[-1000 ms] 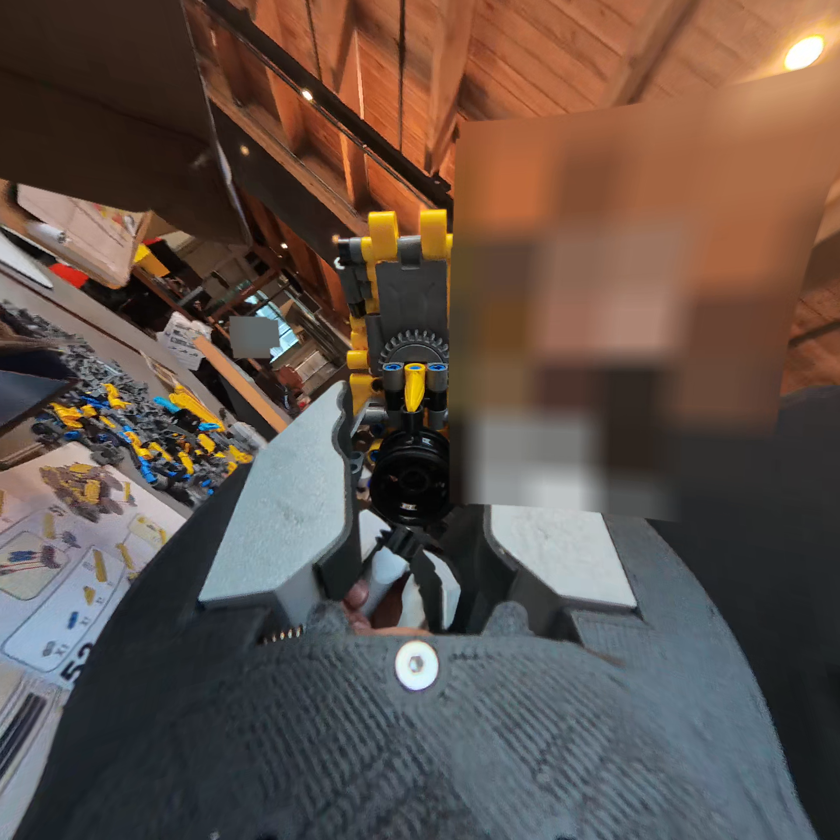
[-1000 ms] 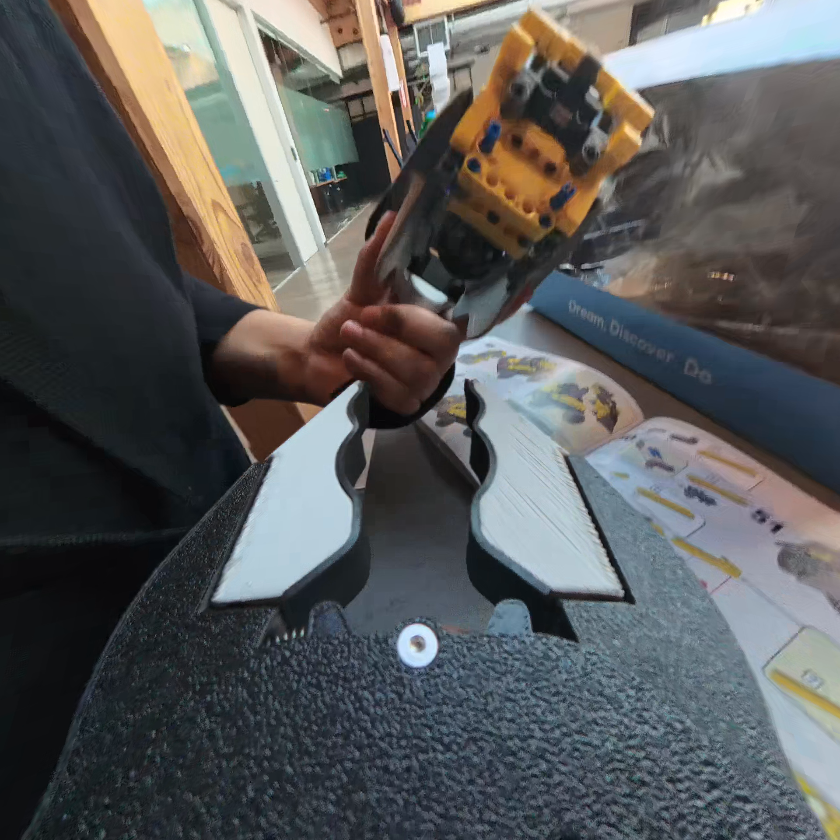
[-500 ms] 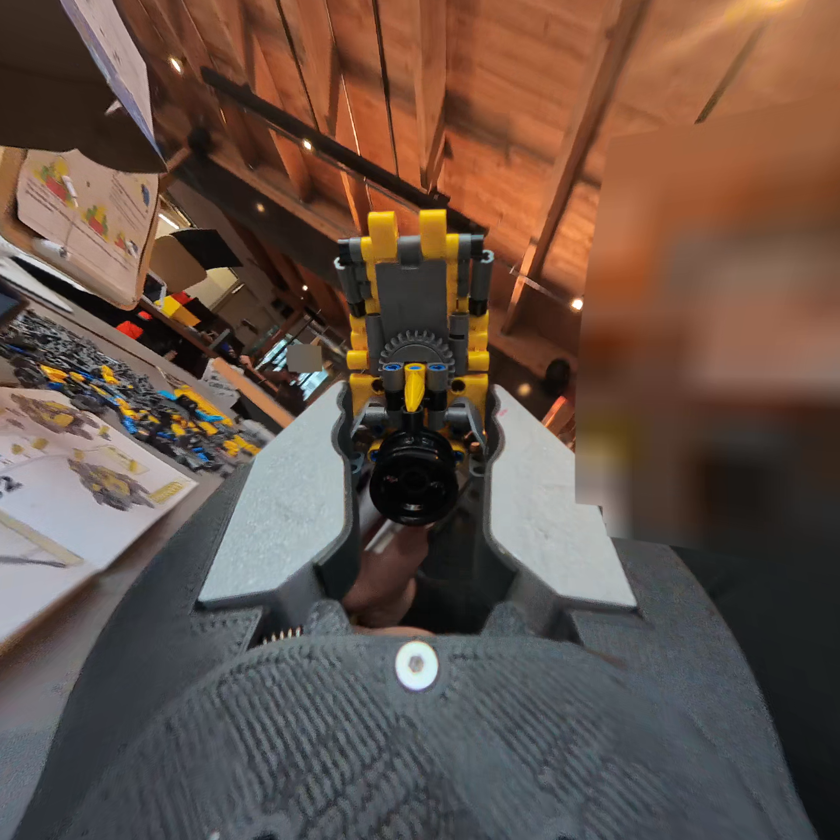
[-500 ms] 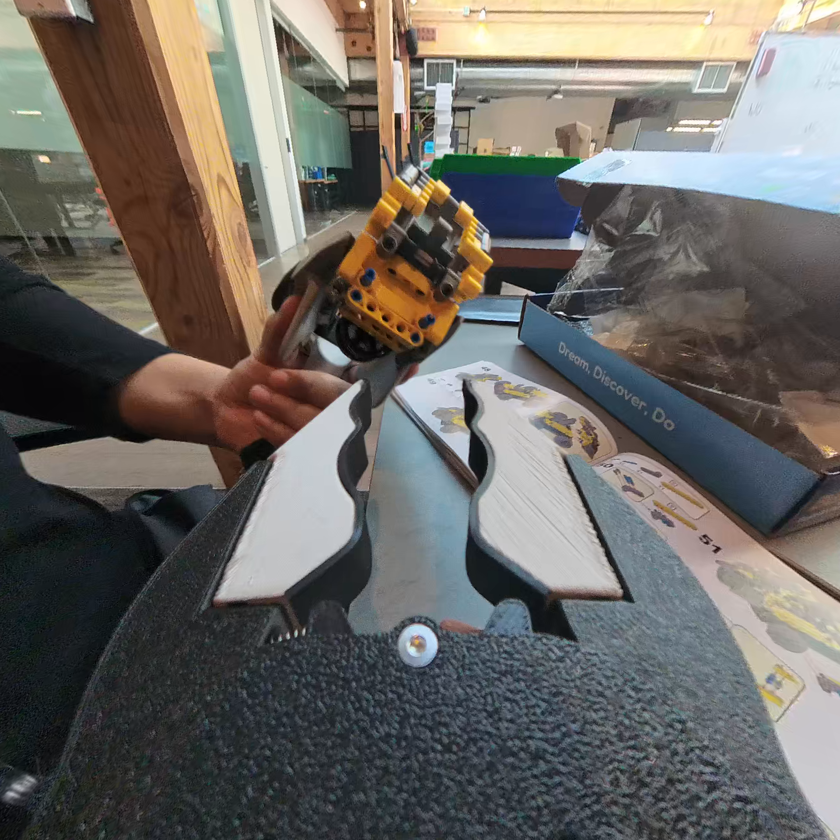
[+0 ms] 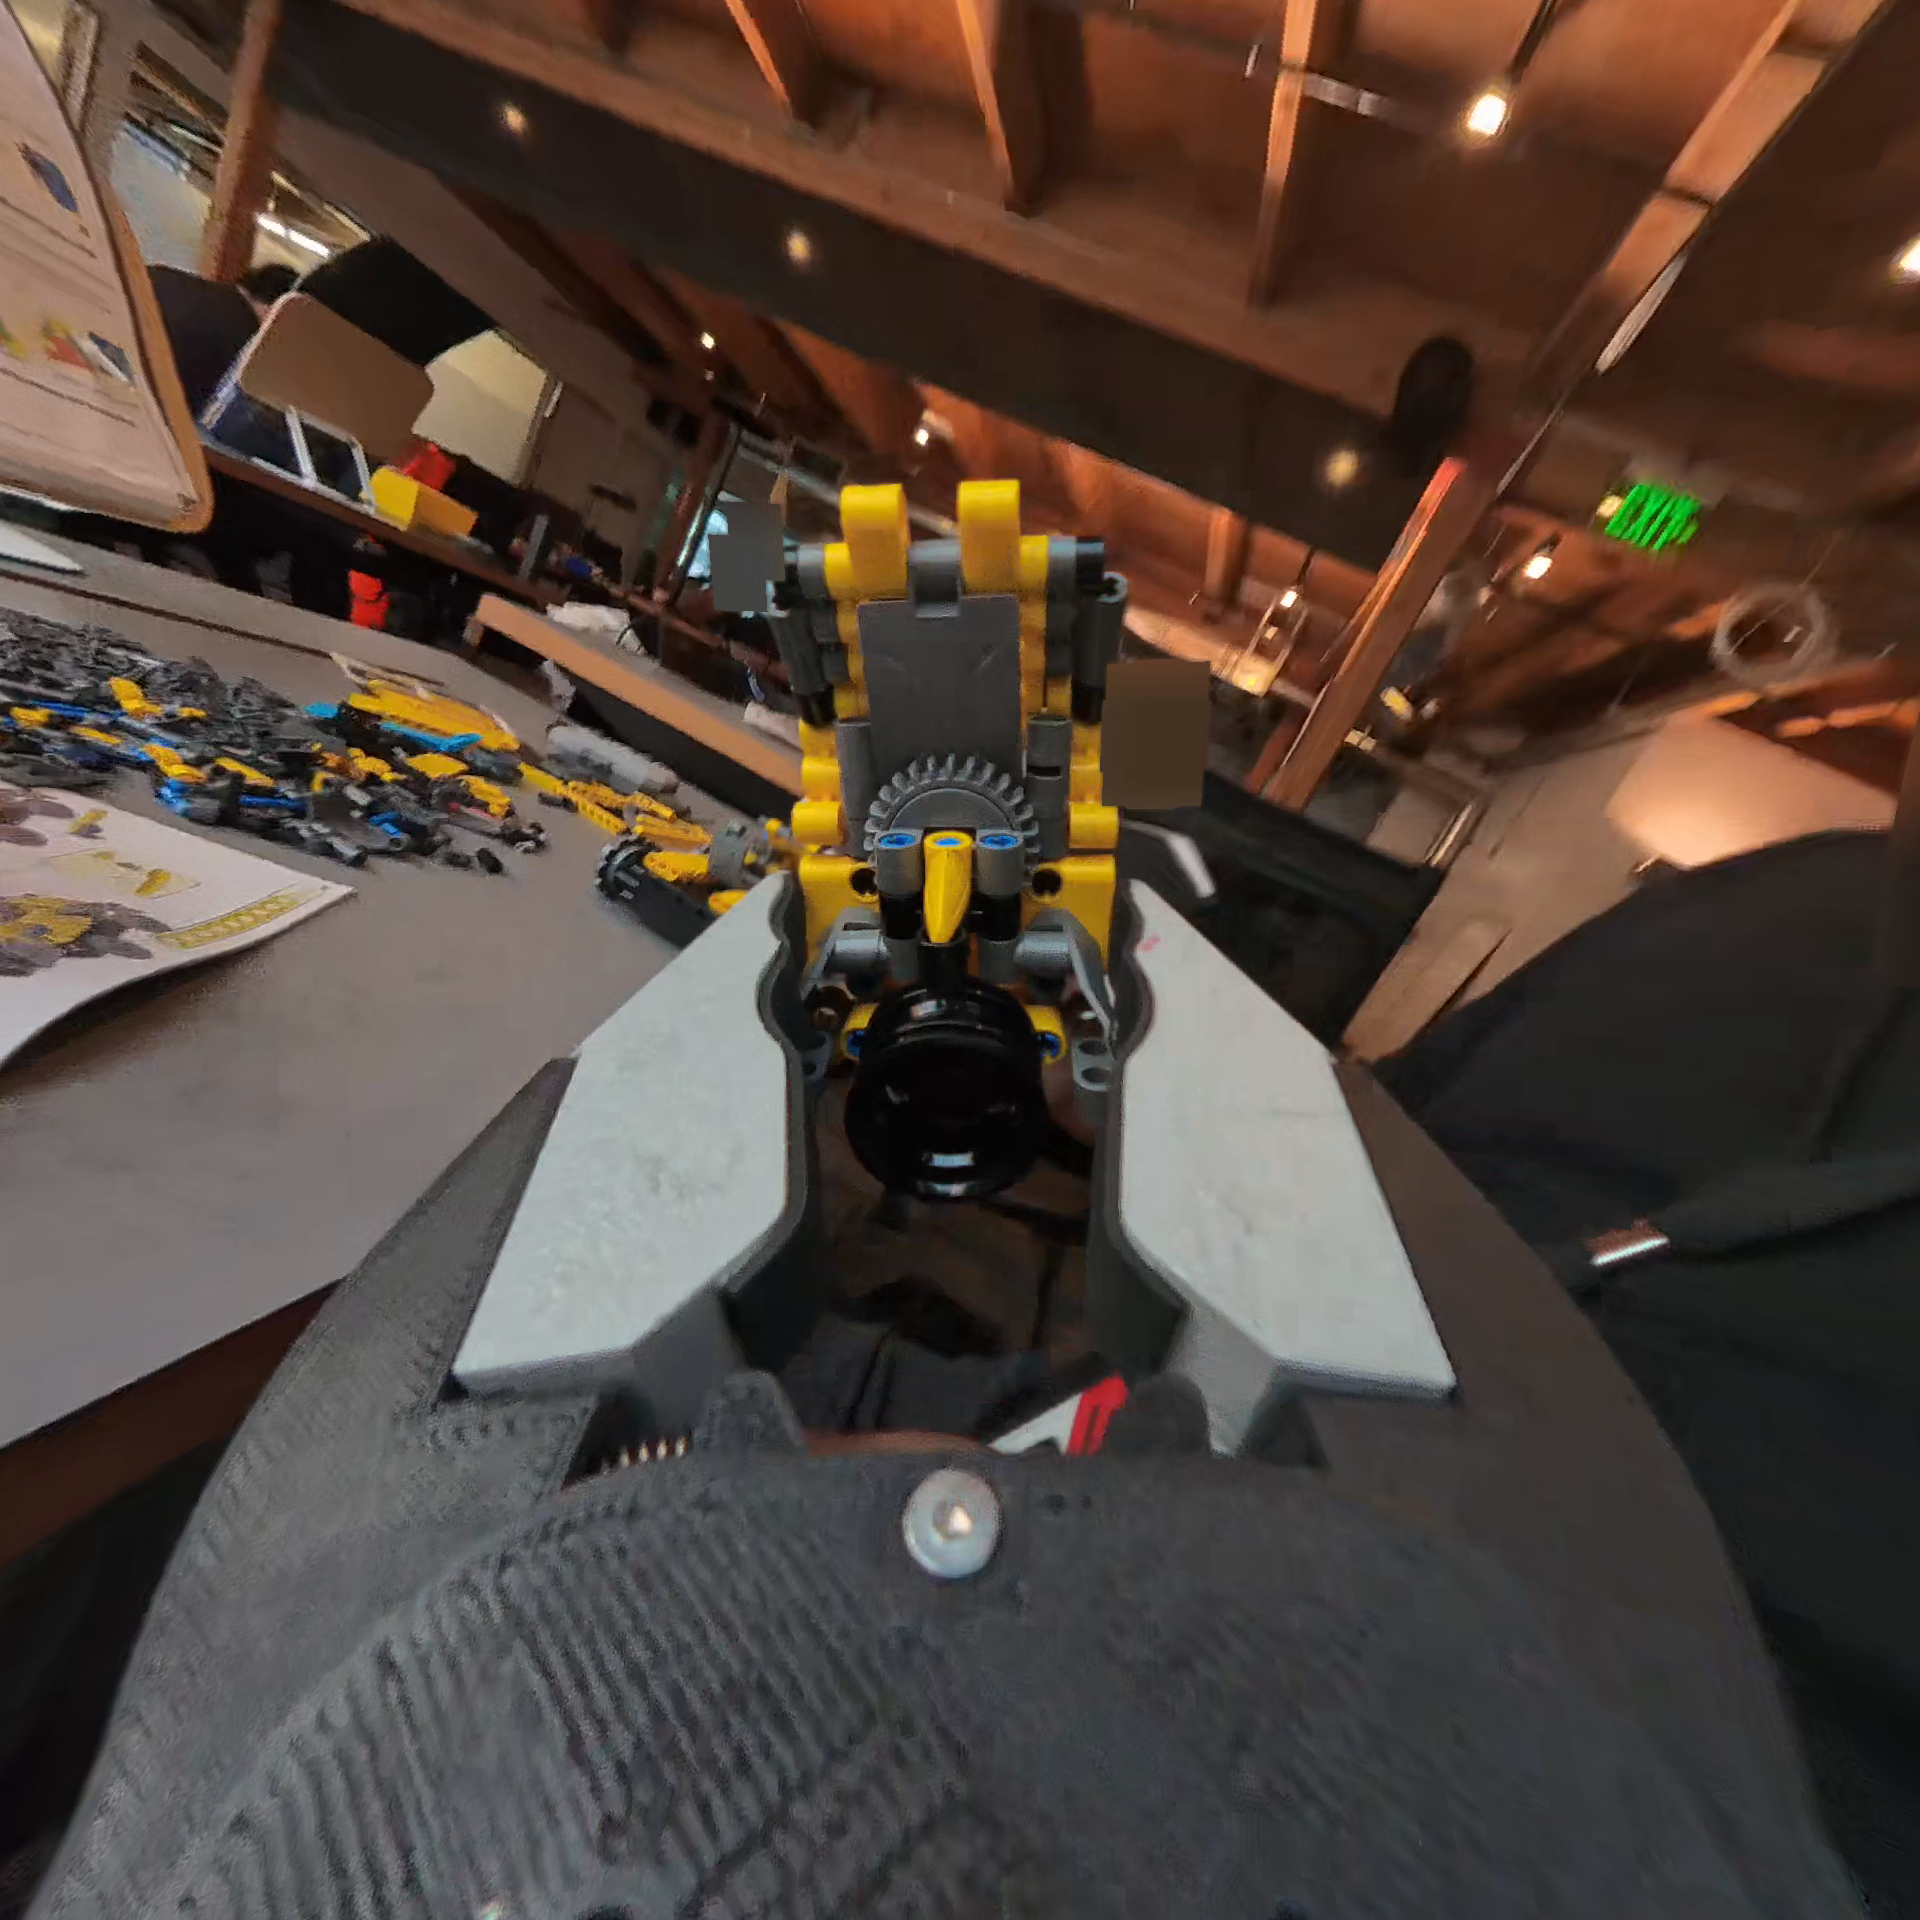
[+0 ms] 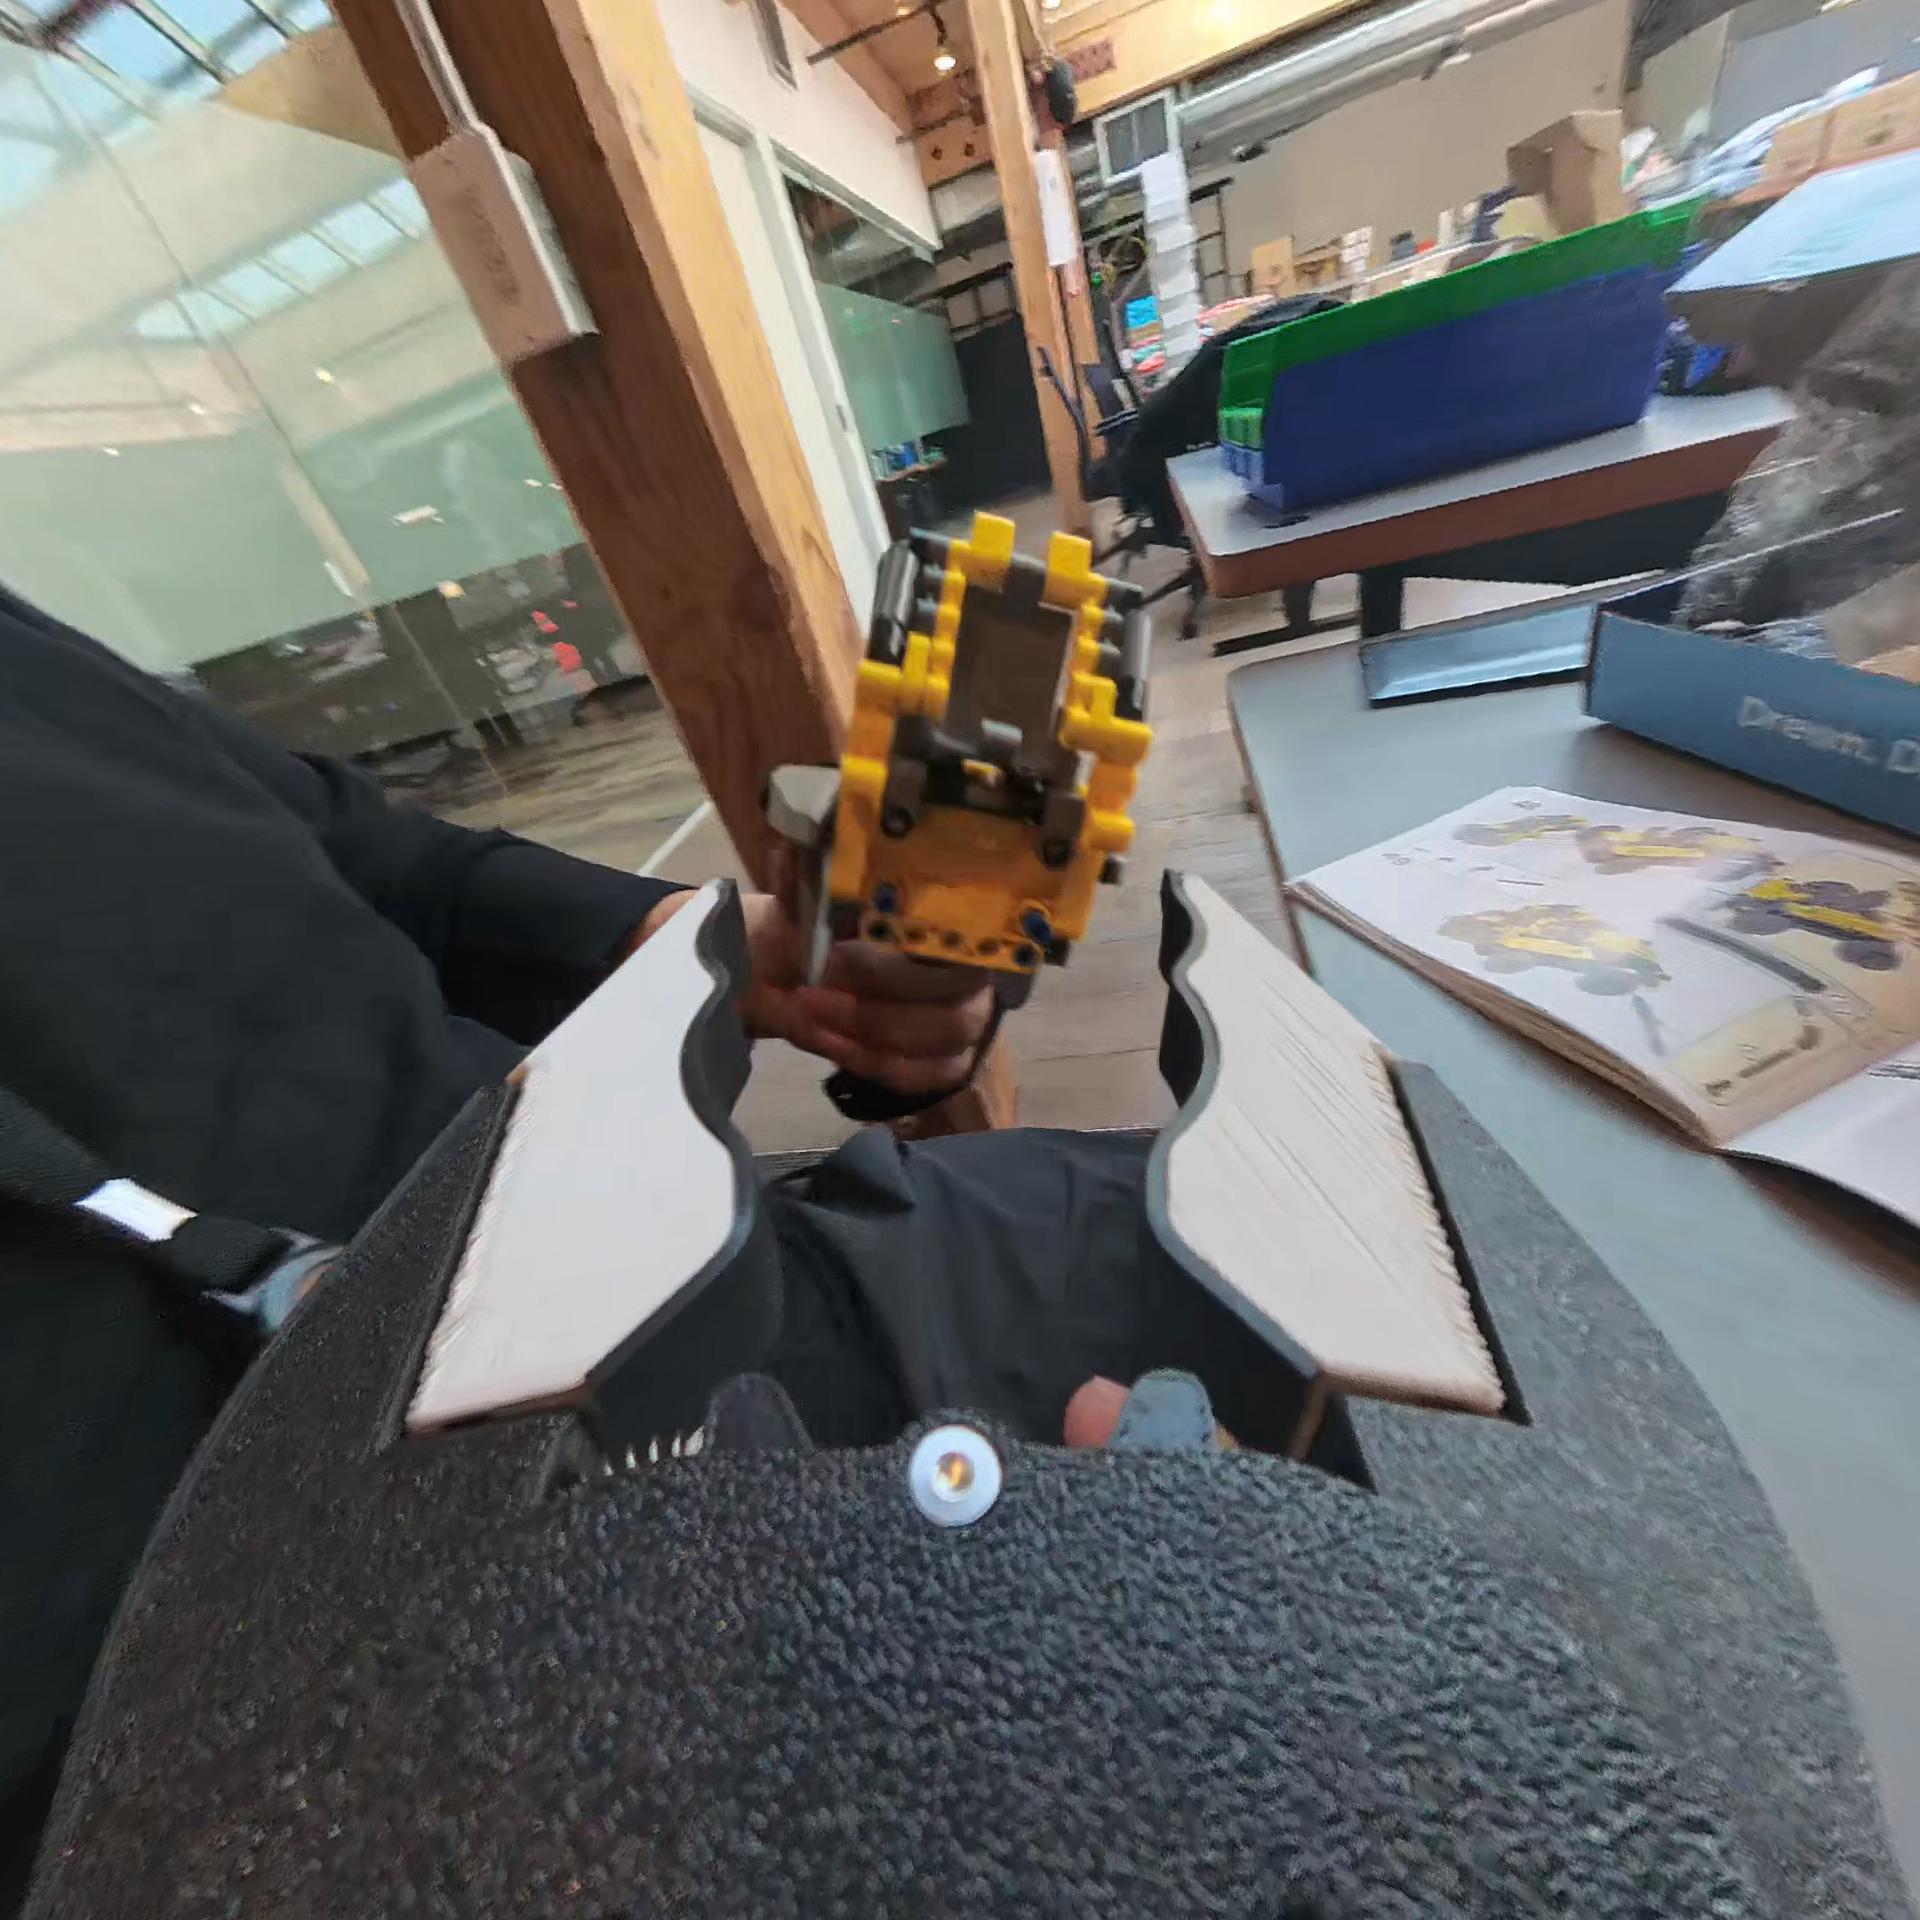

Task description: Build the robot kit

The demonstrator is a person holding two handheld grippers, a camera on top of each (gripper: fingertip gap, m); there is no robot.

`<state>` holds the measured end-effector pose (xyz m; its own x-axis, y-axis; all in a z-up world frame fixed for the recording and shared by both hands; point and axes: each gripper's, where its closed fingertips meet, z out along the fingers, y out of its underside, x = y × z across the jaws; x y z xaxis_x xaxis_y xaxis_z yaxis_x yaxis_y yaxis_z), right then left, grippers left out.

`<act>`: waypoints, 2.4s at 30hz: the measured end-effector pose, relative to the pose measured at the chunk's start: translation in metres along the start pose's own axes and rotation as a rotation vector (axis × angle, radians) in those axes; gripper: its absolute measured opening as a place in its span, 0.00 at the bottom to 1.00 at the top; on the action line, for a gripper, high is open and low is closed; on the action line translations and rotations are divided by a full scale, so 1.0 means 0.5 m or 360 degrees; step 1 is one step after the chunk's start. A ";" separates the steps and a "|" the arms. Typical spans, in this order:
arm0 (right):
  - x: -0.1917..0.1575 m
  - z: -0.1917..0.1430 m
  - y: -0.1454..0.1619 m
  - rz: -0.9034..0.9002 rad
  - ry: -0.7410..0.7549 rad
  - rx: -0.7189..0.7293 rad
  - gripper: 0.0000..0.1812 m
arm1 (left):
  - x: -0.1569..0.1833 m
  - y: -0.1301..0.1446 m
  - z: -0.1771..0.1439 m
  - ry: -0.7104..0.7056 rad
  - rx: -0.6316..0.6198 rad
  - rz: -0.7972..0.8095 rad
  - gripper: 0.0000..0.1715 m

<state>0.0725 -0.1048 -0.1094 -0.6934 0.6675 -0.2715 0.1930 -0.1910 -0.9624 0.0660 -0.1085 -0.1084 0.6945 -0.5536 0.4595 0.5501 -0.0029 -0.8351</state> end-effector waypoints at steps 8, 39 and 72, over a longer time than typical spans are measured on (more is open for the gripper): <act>0.109 0.017 0.064 0.0149 -0.0065 -0.0197 0.37 | -0.116 0.096 0.059 -0.0117 -0.0543 0.0493 0.33; 0.350 -0.106 0.179 -0.0001 0.0887 -0.0876 0.38 | -0.327 0.059 -0.177 -0.1192 -0.0916 0.0533 0.34; 0.357 -0.213 0.198 -0.0025 0.1252 -0.0976 0.35 | -0.457 -0.006 -0.292 -0.1340 -0.1322 0.0490 0.20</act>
<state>0.0417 0.0721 -0.2536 -0.0845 0.9960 0.0298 0.6669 0.0788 -0.7410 -0.1622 -0.1037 -0.2550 0.9963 0.0864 0.0033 0.0605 -0.6688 -0.7410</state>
